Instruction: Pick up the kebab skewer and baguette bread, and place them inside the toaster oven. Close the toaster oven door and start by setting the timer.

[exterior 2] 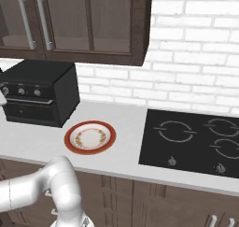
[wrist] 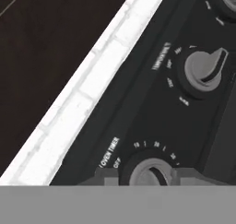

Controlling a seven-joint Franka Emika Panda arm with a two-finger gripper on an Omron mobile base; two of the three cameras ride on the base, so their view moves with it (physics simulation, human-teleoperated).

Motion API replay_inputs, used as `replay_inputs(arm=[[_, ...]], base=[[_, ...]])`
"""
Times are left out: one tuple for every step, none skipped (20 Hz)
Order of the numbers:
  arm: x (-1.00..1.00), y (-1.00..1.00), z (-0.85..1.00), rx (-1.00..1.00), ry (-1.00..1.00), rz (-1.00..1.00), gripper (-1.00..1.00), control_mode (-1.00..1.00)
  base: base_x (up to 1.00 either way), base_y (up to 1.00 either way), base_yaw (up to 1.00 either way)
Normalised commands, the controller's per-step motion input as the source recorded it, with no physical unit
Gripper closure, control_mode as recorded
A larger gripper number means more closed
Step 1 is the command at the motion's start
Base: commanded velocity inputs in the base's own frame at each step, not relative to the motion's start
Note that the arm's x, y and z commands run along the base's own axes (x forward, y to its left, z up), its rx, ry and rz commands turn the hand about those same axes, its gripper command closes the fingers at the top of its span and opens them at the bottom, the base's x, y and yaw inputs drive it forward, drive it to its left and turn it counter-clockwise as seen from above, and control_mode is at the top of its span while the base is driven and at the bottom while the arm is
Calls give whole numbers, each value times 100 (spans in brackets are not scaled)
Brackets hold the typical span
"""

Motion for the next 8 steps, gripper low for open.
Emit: replay_inputs(arm=[[14,74,-100,30,-15,-5,100,-100],[12,74,-100,30,-16,-5,100,-100],[12,75,-100,30,-17,-5,100,-100],[16,76,-100,31,-17,-6,100,-100],[20,76,-100,32,-17,-6,100,-100],[25,76,-95,33,-18,-7,100,-100],[26,79,-94,33,-18,-8,100,-100],[29,83,-89,34,-18,-8,100,-100]], base=[[0,0,0],[0,0,0],[0,0,0],[0,0,0],[0,0,0],[0,0,0],[0,0,0],[0,0,0]])
